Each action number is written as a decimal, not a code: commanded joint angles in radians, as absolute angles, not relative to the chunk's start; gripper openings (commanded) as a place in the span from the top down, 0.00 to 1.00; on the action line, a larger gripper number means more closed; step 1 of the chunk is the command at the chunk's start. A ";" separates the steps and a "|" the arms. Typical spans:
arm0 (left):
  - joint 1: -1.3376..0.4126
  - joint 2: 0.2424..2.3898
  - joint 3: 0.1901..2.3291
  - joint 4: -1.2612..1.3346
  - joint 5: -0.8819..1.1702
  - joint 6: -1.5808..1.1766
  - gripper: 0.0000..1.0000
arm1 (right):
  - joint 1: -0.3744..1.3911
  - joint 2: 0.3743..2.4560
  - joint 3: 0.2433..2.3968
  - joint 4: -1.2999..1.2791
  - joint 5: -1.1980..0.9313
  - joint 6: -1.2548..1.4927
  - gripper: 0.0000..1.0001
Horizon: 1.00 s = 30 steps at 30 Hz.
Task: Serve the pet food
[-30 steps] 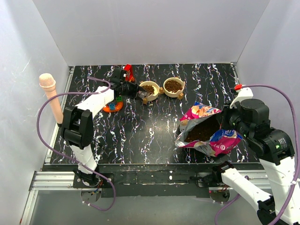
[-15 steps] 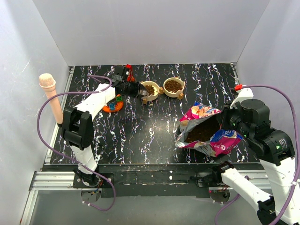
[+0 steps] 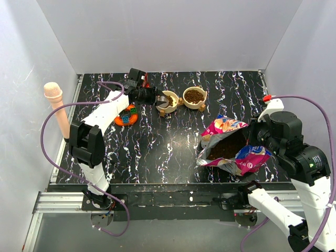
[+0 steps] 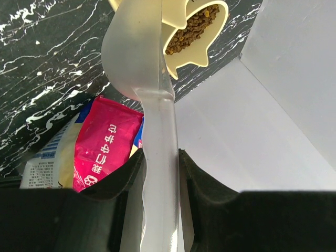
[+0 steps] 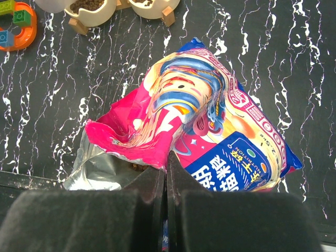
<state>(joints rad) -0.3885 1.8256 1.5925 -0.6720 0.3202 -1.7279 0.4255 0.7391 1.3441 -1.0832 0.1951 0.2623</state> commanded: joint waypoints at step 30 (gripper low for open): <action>-0.515 1.537 1.413 -0.465 0.213 -1.171 1.00 | 0.423 0.709 1.374 -0.927 0.178 0.288 0.99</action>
